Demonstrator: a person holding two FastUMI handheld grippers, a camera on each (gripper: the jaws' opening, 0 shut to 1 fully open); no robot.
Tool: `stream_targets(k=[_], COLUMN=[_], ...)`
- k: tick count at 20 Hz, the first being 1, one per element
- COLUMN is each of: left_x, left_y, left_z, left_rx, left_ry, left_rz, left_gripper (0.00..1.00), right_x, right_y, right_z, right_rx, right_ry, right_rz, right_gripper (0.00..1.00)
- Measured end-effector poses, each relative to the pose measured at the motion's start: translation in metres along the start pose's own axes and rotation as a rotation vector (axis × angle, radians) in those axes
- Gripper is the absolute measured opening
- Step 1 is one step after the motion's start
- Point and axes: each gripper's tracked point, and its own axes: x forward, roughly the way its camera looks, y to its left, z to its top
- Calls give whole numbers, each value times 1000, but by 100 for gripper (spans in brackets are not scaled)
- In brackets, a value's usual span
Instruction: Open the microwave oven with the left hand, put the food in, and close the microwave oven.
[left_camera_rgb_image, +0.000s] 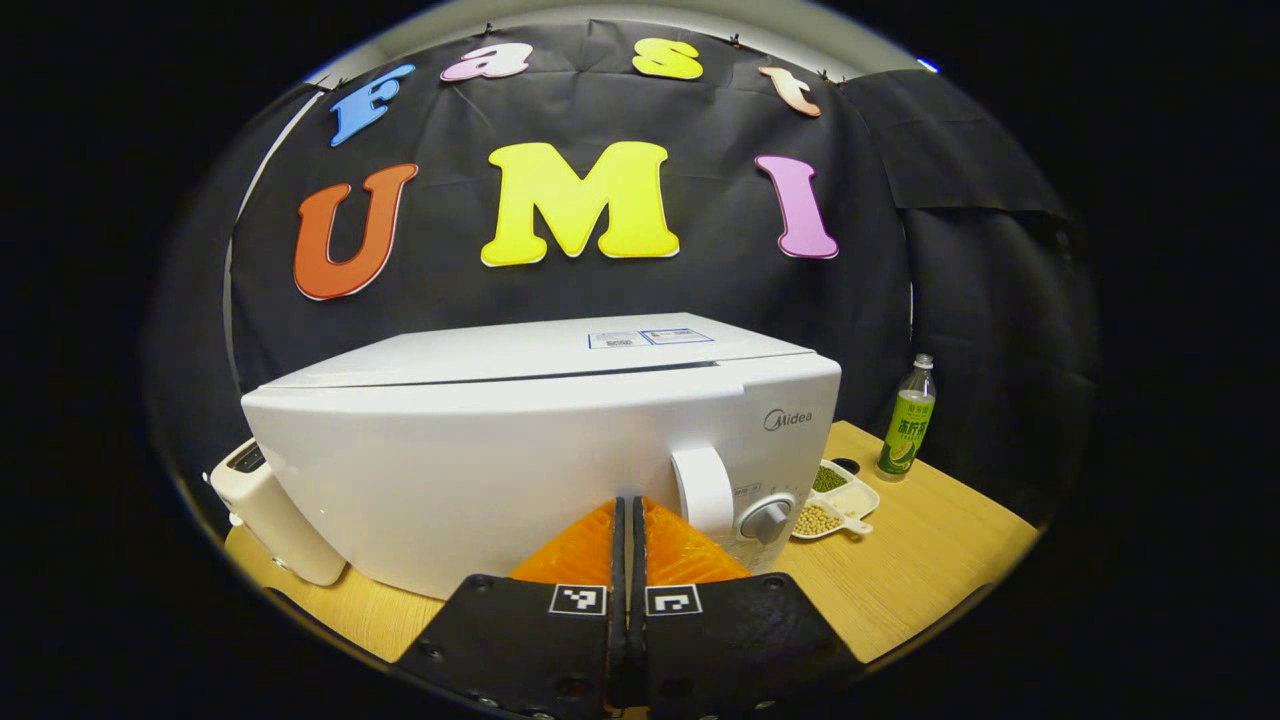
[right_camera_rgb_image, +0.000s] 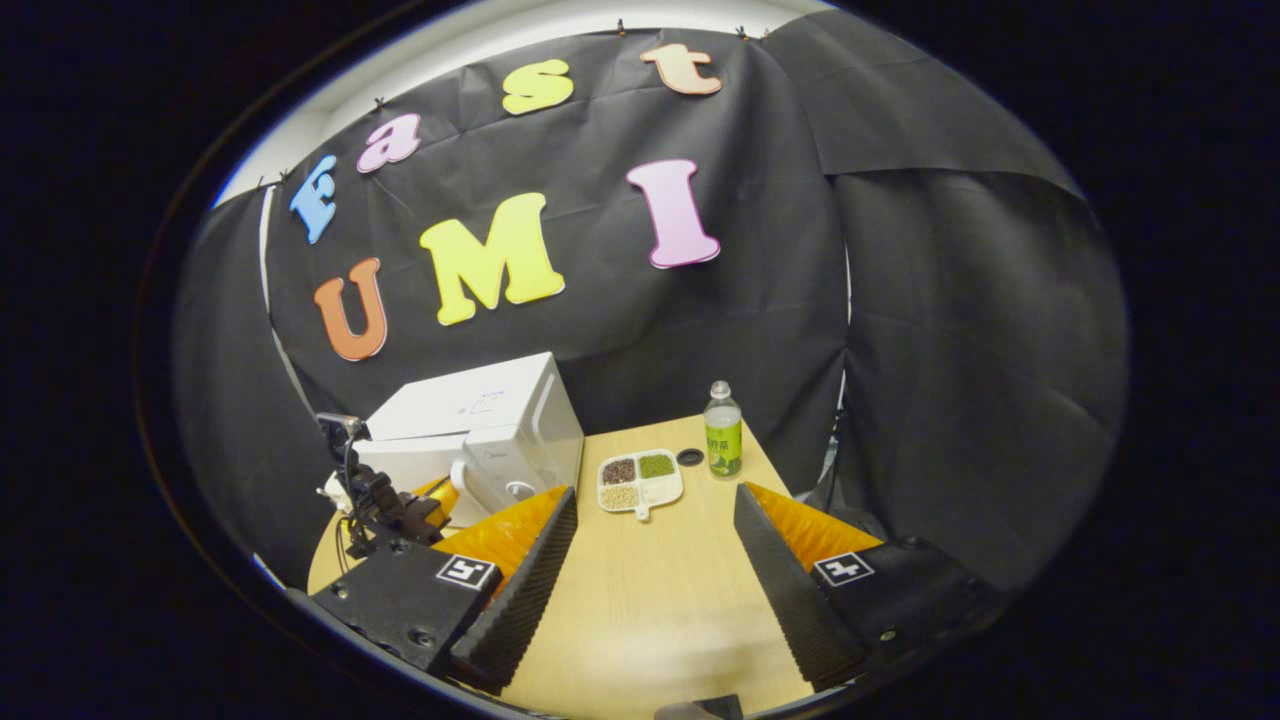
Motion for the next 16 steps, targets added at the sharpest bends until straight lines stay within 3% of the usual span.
stream_targets(k=[7,8,11,12,14,15,16], left_x=[4,11,4,0,-9,-11,-22], left_y=[0,1,-4,-6,-9,-8,1], left_z=[1,1,-16,-15,-13,-13,-11], left_rx=[-7,7,-3,0,-1,-2,13], left_ry=[8,-3,57,55,53,47,55], left_rz=[19,23,21,21,16,28,58], left_gripper=[0,0,0,0,0,0,10], right_x=[7,7,8,8,8,8,7], right_y=[12,15,22,23,24,25,27], right_z=[1,3,5,9,14,16,16], right_rx=[-5,-12,-23,-28,-36,-35,-34], right_ry=[7,2,-5,-16,-38,-45,-50], right_rz=[27,30,45,46,43,42,46], right_gripper=[100,91,91,100,100,91,100])
